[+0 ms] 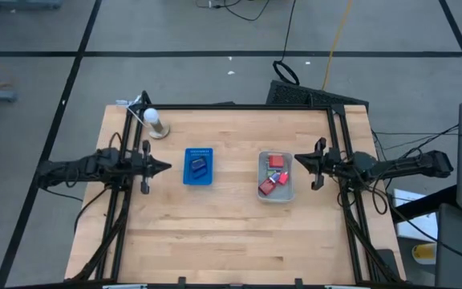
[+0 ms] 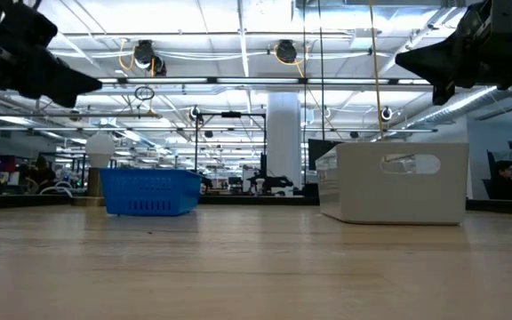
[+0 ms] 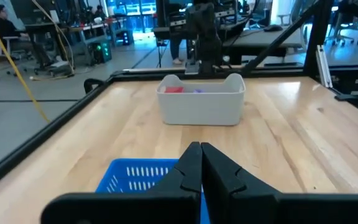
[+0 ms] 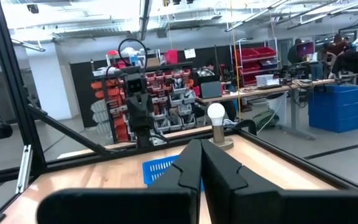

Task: Pick & Place Office items
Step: Return to home position

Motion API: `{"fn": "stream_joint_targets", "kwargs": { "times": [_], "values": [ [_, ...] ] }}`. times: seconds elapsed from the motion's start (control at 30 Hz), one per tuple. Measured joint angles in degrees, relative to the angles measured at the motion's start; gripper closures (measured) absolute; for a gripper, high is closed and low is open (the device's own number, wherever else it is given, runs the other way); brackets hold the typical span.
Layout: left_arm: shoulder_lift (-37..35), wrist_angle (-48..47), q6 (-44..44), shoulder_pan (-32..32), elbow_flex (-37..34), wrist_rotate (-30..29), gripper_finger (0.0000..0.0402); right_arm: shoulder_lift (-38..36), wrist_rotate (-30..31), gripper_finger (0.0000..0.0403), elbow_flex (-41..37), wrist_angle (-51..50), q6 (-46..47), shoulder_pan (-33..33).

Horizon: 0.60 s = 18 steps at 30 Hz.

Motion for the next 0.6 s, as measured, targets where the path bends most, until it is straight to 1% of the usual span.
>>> {"fn": "stream_joint_targets", "kwargs": {
  "times": [0.07,0.2,0.6],
  "values": [
    [0.00,2.67,0.04,0.00,-2.21,0.72,0.0401,0.00,0.00,0.0402,-0.02,0.00,0.42,0.00],
    [-0.01,7.46,0.81,-0.02,-3.35,3.87,0.0401,0.00,-0.06,0.0402,-0.04,-0.03,1.13,0.00],
    [0.00,7.09,0.48,0.00,-3.47,4.11,0.0401,0.01,0.02,0.0402,-0.11,-1.44,1.29,0.00]
  ]
}}
